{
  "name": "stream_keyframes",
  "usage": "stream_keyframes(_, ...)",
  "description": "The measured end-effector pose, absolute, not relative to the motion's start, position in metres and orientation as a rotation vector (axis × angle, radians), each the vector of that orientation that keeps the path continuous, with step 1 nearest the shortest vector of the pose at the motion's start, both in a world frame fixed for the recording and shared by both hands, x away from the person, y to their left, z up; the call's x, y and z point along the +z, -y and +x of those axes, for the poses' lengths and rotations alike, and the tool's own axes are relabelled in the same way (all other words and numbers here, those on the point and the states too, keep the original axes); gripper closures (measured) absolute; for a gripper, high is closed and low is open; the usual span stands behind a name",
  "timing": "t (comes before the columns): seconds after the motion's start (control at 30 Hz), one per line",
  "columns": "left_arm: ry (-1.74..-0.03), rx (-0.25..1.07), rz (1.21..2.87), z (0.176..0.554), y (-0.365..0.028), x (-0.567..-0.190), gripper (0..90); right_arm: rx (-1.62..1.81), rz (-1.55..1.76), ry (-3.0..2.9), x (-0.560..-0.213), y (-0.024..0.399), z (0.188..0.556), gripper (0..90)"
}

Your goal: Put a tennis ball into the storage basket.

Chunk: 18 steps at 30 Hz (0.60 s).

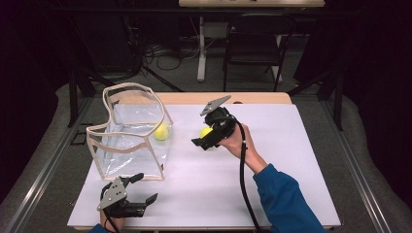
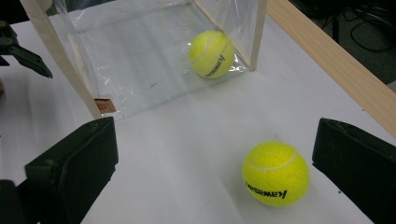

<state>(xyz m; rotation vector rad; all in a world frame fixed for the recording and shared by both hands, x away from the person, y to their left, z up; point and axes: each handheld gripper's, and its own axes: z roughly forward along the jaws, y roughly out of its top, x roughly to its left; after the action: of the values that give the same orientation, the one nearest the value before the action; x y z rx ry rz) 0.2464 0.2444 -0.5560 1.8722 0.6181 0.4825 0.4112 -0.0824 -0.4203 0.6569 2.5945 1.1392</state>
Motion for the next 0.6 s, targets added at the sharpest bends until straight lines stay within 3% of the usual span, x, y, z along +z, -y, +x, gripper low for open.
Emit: stream_keyframes(0.6,-0.615,0.483,1.878,0.247,-0.242,-0.556,16.1,1.137,0.742,-2.582,-0.445,0.110,0.406,0.1)
